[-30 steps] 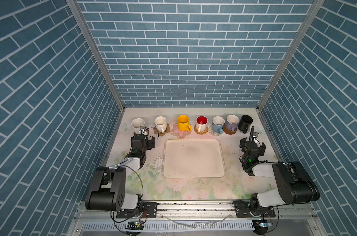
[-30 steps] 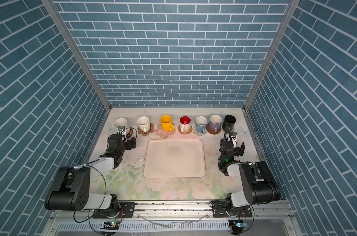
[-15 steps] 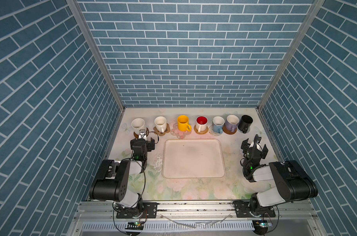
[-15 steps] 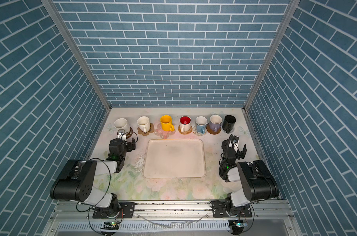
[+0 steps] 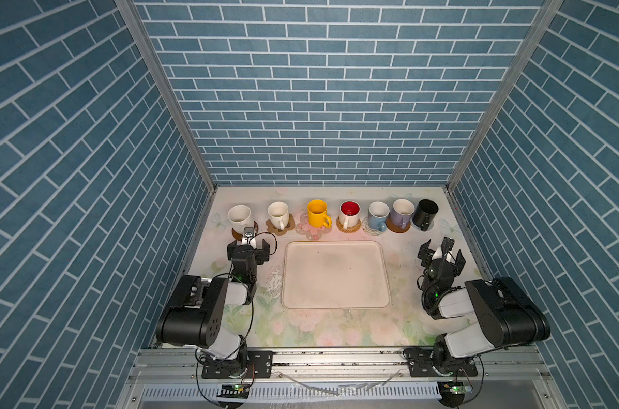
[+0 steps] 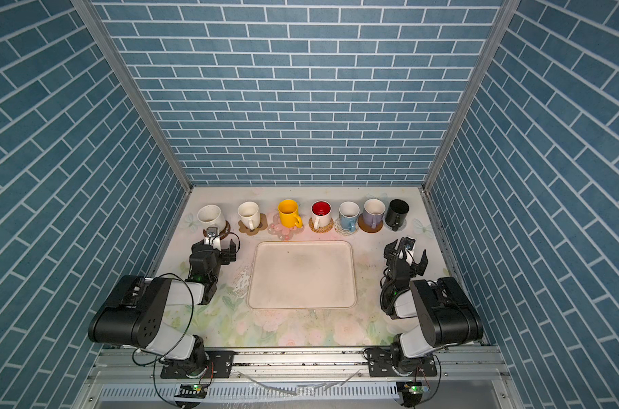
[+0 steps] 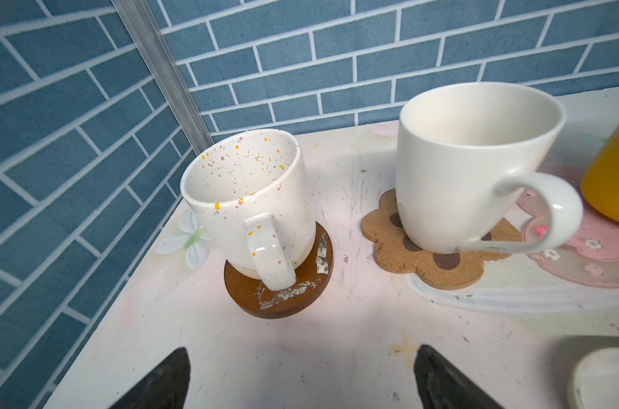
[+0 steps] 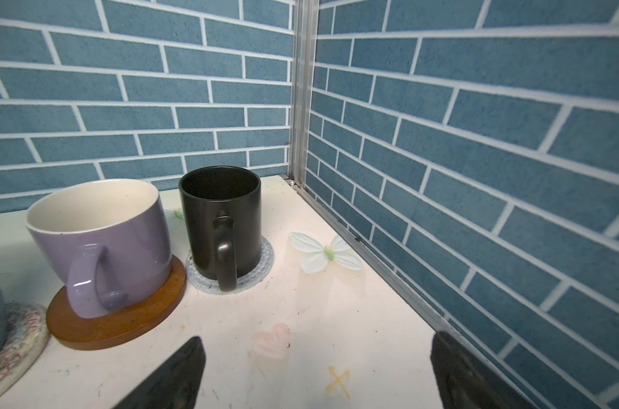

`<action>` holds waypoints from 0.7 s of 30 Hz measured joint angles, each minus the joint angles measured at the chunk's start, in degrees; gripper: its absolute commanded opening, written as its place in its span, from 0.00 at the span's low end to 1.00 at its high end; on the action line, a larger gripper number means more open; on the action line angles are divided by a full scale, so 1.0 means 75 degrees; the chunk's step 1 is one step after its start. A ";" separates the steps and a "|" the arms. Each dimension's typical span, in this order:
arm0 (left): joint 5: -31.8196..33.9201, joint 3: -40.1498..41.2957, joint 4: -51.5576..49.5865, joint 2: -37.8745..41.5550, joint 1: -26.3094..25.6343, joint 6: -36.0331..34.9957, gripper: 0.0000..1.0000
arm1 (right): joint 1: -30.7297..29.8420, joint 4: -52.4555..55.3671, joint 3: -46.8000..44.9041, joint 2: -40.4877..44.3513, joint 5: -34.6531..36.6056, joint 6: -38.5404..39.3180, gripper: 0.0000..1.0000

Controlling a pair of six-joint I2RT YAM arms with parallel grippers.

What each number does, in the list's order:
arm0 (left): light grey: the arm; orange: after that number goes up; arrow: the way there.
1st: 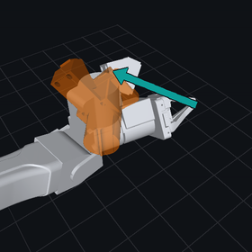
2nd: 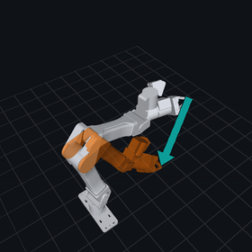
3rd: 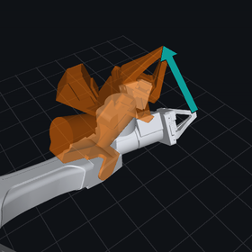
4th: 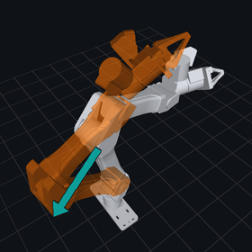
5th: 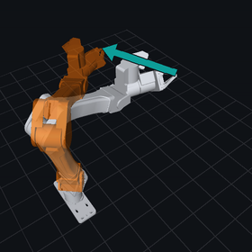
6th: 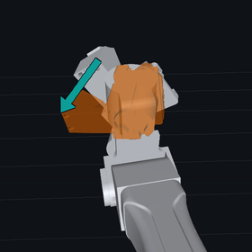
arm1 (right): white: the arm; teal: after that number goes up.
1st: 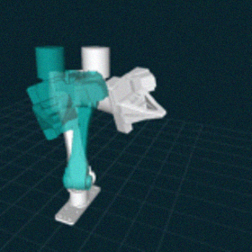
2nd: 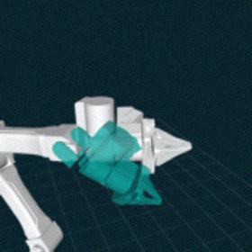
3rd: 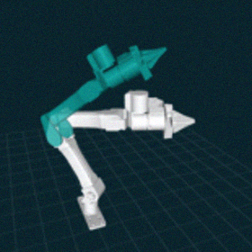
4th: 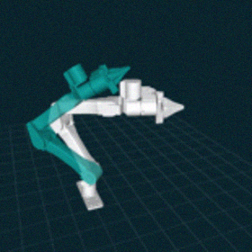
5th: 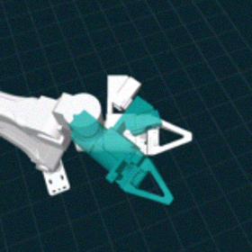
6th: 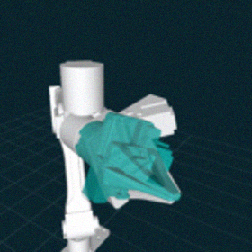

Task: Place cups on coasters
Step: Reset both arms

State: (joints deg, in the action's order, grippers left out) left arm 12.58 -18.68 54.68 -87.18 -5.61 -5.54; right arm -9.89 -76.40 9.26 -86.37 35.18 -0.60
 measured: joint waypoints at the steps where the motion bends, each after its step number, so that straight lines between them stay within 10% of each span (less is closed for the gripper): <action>1: -0.0003 0.0000 0.0003 0.0000 -0.0003 -0.0009 0.99 | 0.0000 0.0076 0.0012 0.0000 -0.0099 0.0035 0.99; 21: -0.0283 -0.0254 -0.0458 0.0000 0.0117 0.0023 0.99 | 0.1070 0.2206 0.1000 -0.0163 -0.2975 0.0038 0.99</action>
State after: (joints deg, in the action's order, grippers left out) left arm 10.46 -20.58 51.24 -87.18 -4.73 -5.37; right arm -1.87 -59.86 16.75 -87.59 12.86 -0.32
